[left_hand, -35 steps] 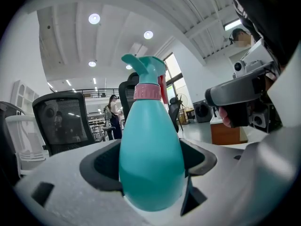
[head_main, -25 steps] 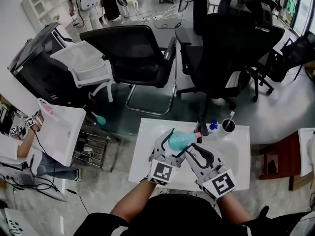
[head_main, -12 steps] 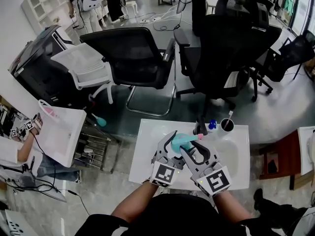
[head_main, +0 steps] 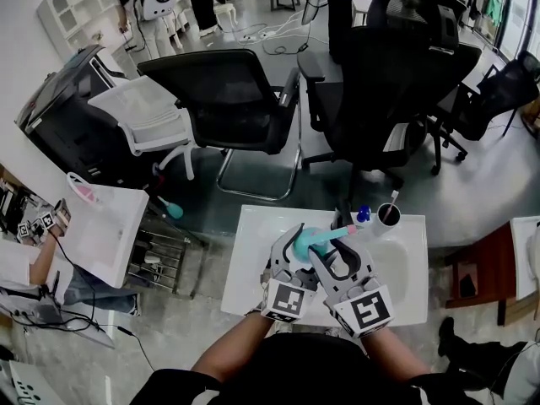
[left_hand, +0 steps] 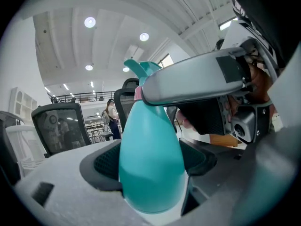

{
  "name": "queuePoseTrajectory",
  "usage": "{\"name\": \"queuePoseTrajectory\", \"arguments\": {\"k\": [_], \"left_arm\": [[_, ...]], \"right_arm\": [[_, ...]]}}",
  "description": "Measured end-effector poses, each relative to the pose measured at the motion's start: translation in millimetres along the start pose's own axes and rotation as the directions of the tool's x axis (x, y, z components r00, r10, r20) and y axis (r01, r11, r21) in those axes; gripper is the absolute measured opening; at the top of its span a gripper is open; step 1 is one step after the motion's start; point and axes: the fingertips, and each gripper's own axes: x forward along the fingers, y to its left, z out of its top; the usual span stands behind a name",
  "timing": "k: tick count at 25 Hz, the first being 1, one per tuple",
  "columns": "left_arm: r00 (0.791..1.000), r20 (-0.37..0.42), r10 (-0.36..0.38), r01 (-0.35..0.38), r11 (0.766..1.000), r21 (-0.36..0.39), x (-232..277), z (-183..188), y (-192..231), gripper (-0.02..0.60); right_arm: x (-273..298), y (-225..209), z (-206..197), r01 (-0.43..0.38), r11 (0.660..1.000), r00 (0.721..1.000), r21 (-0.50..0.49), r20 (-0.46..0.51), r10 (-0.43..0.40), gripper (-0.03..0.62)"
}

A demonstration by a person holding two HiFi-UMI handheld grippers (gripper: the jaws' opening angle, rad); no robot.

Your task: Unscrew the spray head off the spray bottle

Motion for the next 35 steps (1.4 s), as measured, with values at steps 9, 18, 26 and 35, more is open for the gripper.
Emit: {"name": "queuePoseTrajectory", "arguments": {"k": [9,18,26,35], "left_arm": [[0.999,0.016,0.031,-0.033,0.997,0.071,-0.9,17.3,2.7,0.390],[1.000,0.008,0.007,-0.008,0.998,0.055,-4.7,11.2,0.8,0.387],[0.998,0.042,-0.049,0.048,0.999,0.023,-9.4,18.5,-3.8,0.383],[0.999,0.034,0.009,-0.011,0.999,0.049,-11.4,26.9,1.0,0.385]], "right_arm": [[-4.4,-6.3,13.1,0.037,0.998,0.997,0.053,0.062,-0.040,0.140],[-4.6,-4.8,13.2,-0.053,0.998,0.997,0.037,0.051,0.051,0.130],[-8.4,-1.5,15.4,-0.121,0.993,0.990,0.012,0.072,0.120,0.126],[-9.4,-1.4,19.5,-0.097,0.992,0.990,0.079,0.114,0.088,0.134]]}}
